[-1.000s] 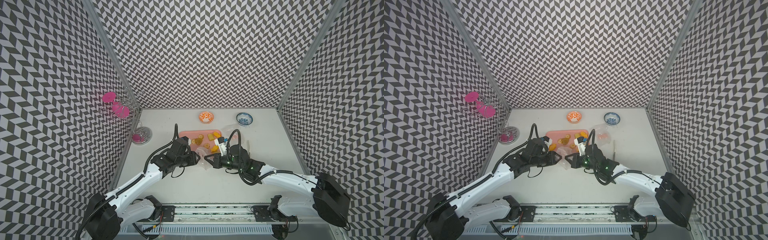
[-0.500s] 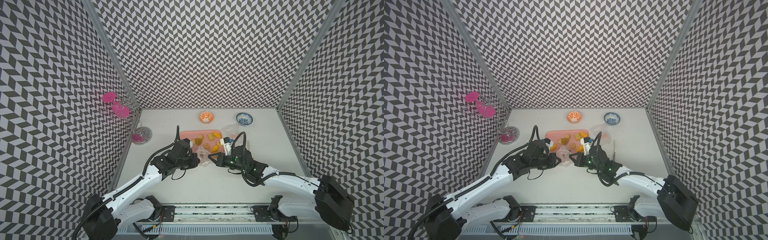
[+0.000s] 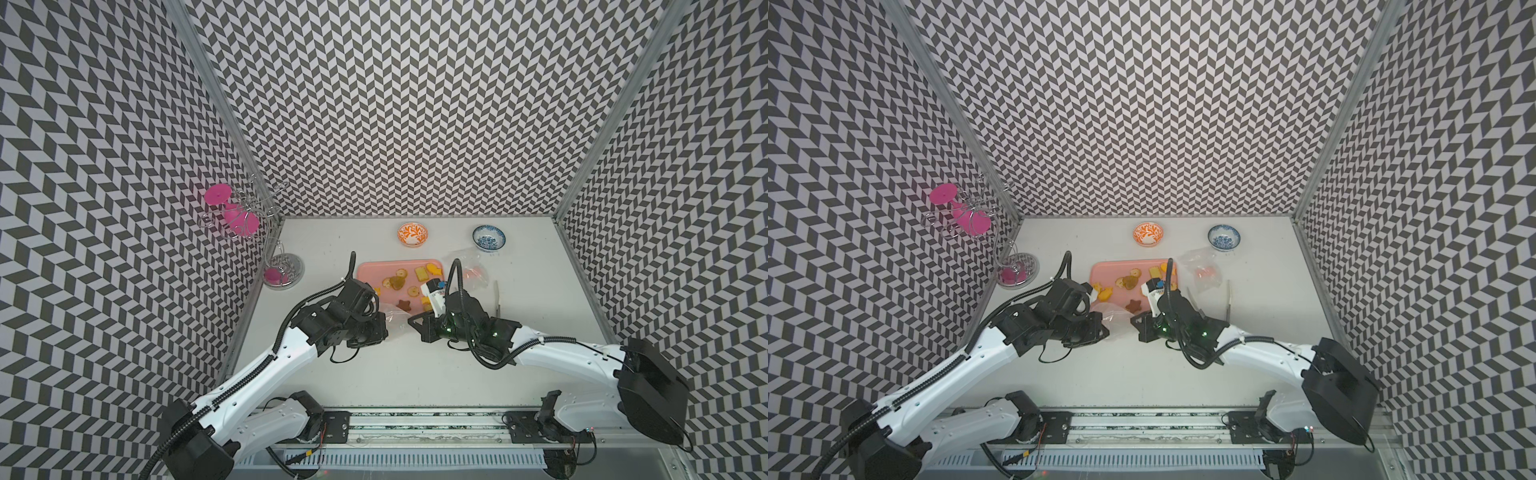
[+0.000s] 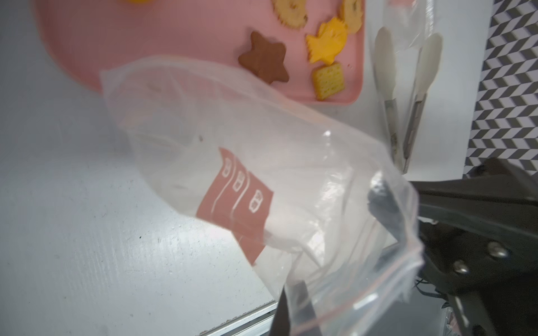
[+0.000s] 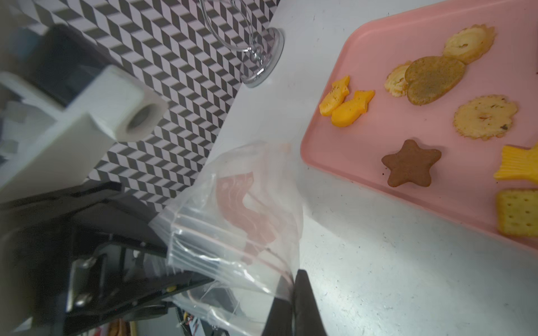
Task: Put the cookies into a resealable bag to prevent moisture
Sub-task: Open the ziploc bag at the center of the board.
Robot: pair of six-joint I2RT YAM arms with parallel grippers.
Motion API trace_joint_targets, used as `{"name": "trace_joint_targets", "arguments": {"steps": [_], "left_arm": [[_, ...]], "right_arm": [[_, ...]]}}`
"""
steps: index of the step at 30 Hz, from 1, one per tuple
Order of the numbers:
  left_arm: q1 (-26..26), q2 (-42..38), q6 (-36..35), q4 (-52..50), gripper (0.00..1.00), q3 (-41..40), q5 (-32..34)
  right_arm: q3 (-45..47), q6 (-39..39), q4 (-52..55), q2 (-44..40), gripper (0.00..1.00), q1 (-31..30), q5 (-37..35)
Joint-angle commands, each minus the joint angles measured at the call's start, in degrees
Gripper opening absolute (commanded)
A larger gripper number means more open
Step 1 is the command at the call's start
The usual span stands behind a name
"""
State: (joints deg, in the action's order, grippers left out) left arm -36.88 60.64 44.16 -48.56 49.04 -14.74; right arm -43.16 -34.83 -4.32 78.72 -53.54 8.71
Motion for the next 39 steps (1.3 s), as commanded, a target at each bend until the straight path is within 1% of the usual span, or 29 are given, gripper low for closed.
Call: {"name": "trace_joint_targets", "arguments": {"steps": [1, 6, 9, 11, 14, 16, 20, 23, 25, 28, 35, 39], "left_arm": [[2.24, 2.02, -2.97, -2.84, 0.00, -4.60, -3.40], [6.55, 4.56, -6.14, 0.94, 0.00, -6.80, -3.89], [9.74, 6.07, -8.38, 2.45, 0.02, -6.67, -4.26], [11.35, 7.42, -10.00, 4.49, 0.06, -7.16, -5.98], [12.56, 9.45, -12.46, 4.62, 0.08, -6.74, -5.18], [12.72, 9.71, -13.42, 4.68, 0.14, -5.75, -4.18], [12.73, 9.37, -13.75, 6.05, 0.18, -3.08, -3.37], [12.63, 9.05, -13.40, 8.36, 0.19, -3.13, -5.38], [12.63, 8.97, -13.13, 11.39, 0.22, -4.46, -8.30], [11.97, 9.53, -12.52, 14.01, 0.23, -5.65, -10.74], [9.29, 10.88, -11.22, 17.98, 0.25, -5.60, -10.96], [8.30, 11.75, -10.95, 18.93, 0.29, -5.29, -11.63]], "right_arm": [[-0.55, 5.87, 6.76, 2.52, 0.01, 0.32, -4.41], [0.49, 7.82, 6.64, 5.33, 0.01, 0.14, -4.38], [-0.28, 7.90, 5.58, 7.24, 0.01, 0.21, -3.77], [-1.32, 8.02, 5.07, 8.47, 0.01, 0.19, -3.27], [-2.34, 8.93, 4.85, 10.03, 0.01, 0.31, -3.48], [-2.69, 9.49, 5.01, 10.93, 0.01, 0.50, -3.09], [-3.36, 9.85, 4.69, 12.92, 0.01, 1.24, -0.84], [-4.12, 9.81, 4.52, 13.52, 0.01, 1.46, 0.39], [-4.47, 9.37, 4.17, 13.32, 0.01, 1.72, 1.02], [-5.13, 8.58, 3.91, 12.80, 0.01, 2.36, 2.88], [-5.13, 5.42, 2.53, 11.57, 0.01, 2.91, 6.79], [-5.10, 4.78, 2.66, 11.19, 0.01, 3.01, 7.25]]}}
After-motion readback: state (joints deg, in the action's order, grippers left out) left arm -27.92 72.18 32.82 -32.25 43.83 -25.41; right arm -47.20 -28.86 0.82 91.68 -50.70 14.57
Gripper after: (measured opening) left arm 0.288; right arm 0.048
